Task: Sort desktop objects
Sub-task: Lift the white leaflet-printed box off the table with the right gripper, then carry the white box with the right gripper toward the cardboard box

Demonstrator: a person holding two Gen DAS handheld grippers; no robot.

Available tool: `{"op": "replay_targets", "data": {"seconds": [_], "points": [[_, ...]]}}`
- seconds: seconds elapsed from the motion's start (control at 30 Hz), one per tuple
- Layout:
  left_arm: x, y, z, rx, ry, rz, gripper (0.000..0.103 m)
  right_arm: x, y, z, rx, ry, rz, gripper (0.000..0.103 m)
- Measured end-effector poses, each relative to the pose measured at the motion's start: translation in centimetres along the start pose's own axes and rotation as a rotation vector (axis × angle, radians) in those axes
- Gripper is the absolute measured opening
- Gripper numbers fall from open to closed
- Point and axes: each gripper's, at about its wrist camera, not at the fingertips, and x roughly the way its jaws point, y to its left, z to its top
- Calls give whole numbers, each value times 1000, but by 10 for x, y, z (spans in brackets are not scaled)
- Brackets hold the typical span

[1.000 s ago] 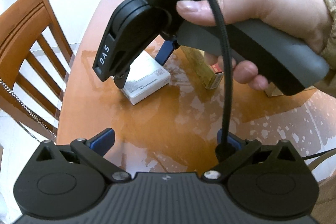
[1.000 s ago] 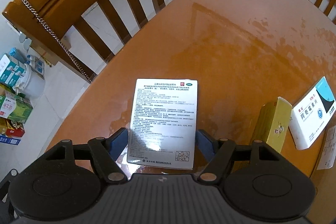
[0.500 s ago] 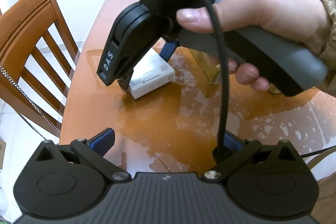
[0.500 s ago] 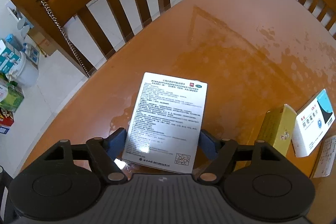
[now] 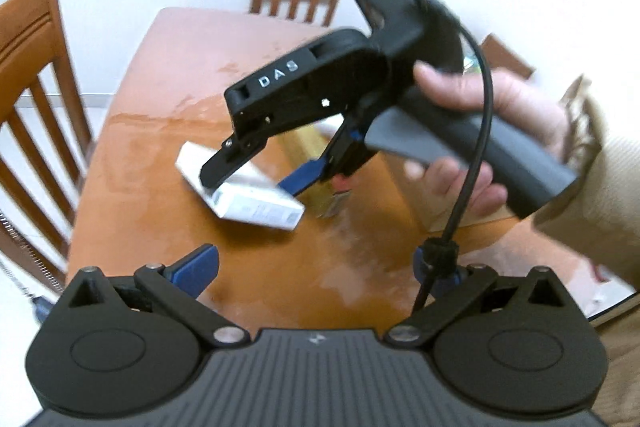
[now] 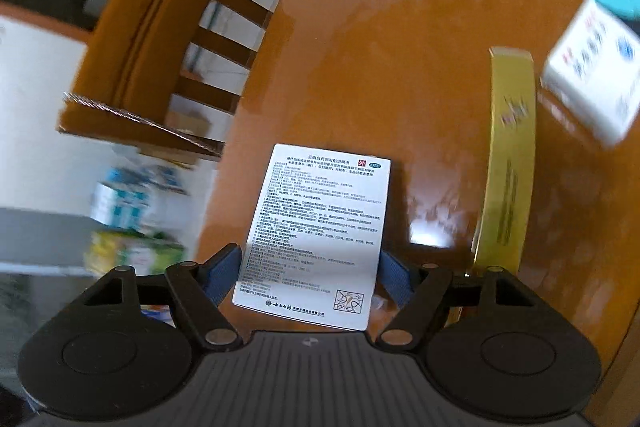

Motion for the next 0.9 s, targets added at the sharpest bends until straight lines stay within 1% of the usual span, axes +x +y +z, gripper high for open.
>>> {"op": "replay_targets", "data": {"seconds": [0.1, 0.2, 0.3, 0.43, 0.5, 0.53, 0.57, 0.6, 0.8, 0.9], "points": [[5, 6, 1, -22, 10, -38, 103, -6, -5, -7, 34, 5, 56, 79], [10, 12, 0, -56, 34, -87, 103, -7, -6, -12, 38, 8, 59, 79], [6, 17, -1, -55, 40, -145, 103, -6, -9, -13, 49, 4, 64, 79], [-3, 20, -8, -22, 56, -206, 103, -6, -9, -11, 33, -8, 32, 79], [-12, 24, -12, -29, 38, -262, 103, -4, -6, -9, 22, -14, 15, 79], [-16, 26, -13, -39, 23, -275, 103, -2, -5, -8, 15, -15, 7, 79], [-19, 29, -13, -50, 8, -269, 103, -1, -5, -8, 15, -13, 8, 79], [-21, 32, -12, -63, -2, -244, 103, 0, -5, -8, 15, -12, 13, 79], [-17, 58, -10, -157, -14, -45, 103, 0, -12, -15, 37, 9, 49, 79], [-1, 68, -10, -176, 13, 72, 103, 1, -18, -19, 67, 10, 75, 79]]}}
